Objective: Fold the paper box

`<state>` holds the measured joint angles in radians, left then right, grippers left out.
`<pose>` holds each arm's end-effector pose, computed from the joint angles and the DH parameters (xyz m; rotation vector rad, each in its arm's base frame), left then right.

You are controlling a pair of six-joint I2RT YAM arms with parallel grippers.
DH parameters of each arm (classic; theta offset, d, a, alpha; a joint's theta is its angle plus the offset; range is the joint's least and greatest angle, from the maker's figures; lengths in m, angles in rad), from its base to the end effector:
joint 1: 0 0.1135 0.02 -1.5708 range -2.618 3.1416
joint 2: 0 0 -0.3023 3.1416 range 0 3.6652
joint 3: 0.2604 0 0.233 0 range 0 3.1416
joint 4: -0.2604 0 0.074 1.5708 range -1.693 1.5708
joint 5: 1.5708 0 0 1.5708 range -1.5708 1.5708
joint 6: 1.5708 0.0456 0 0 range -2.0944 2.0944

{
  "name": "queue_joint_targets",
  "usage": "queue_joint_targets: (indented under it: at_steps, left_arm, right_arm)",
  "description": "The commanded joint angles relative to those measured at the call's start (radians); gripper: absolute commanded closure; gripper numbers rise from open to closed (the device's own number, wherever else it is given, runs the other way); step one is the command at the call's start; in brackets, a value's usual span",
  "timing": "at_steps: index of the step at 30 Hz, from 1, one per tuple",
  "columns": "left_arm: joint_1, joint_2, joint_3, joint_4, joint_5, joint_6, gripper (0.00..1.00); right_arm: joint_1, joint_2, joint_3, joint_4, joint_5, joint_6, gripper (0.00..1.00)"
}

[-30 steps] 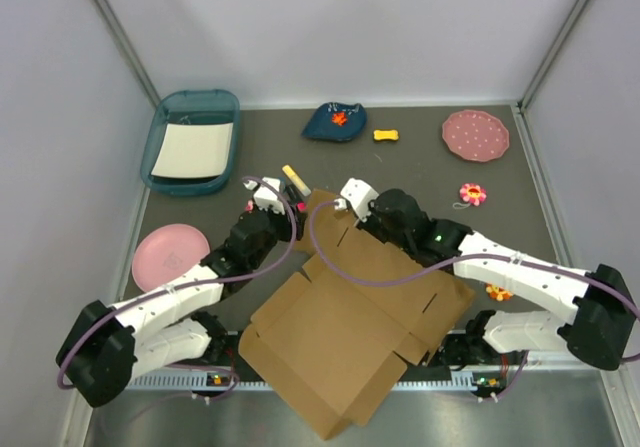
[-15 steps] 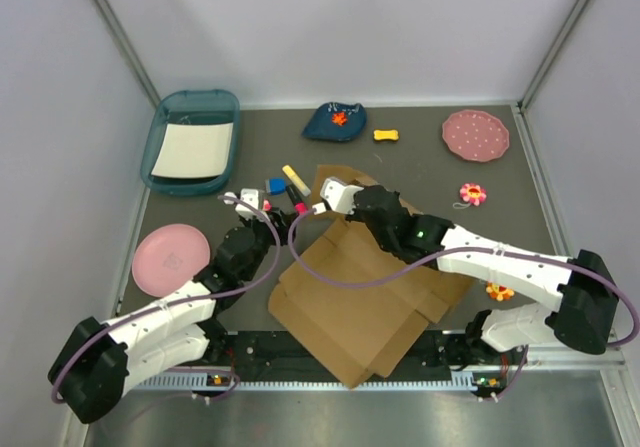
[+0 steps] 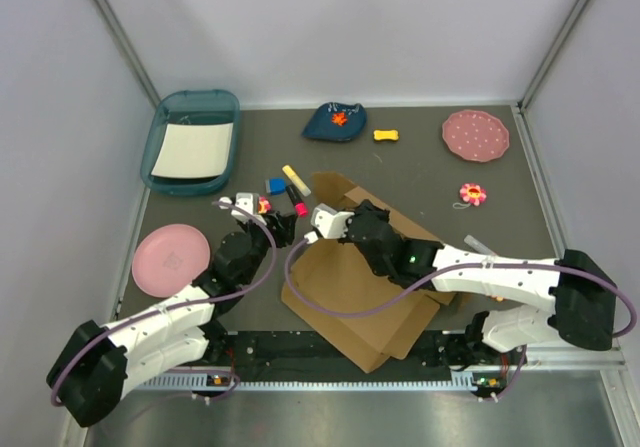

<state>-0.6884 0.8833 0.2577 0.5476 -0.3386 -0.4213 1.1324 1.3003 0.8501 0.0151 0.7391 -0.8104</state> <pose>0.1351 -0.0915 0.2548 -0.0389 1.6746 -0.5658 0.1406 0.2275 0.3155 -1.2804 1.4332 -0.5225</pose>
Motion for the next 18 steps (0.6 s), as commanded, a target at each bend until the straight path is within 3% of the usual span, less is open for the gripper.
queue_joint_targets:
  at_steps: [1,9,18]
  left_arm:
    - [0.003,-0.007,-0.006,0.097,0.047,-0.001,0.43]
    - [0.003,0.074,-0.011,0.227,0.125,0.029,0.42]
    - [0.006,0.33,0.095,0.356,0.136,0.16,0.4]
  right_arm:
    - [0.041,0.005,-0.025,0.026,0.017,0.069,1.0]
    - [0.044,-0.01,-0.043,-0.01,0.008,0.131,1.0]
    - [0.038,-0.05,-0.054,-0.061,0.013,0.157,1.0]
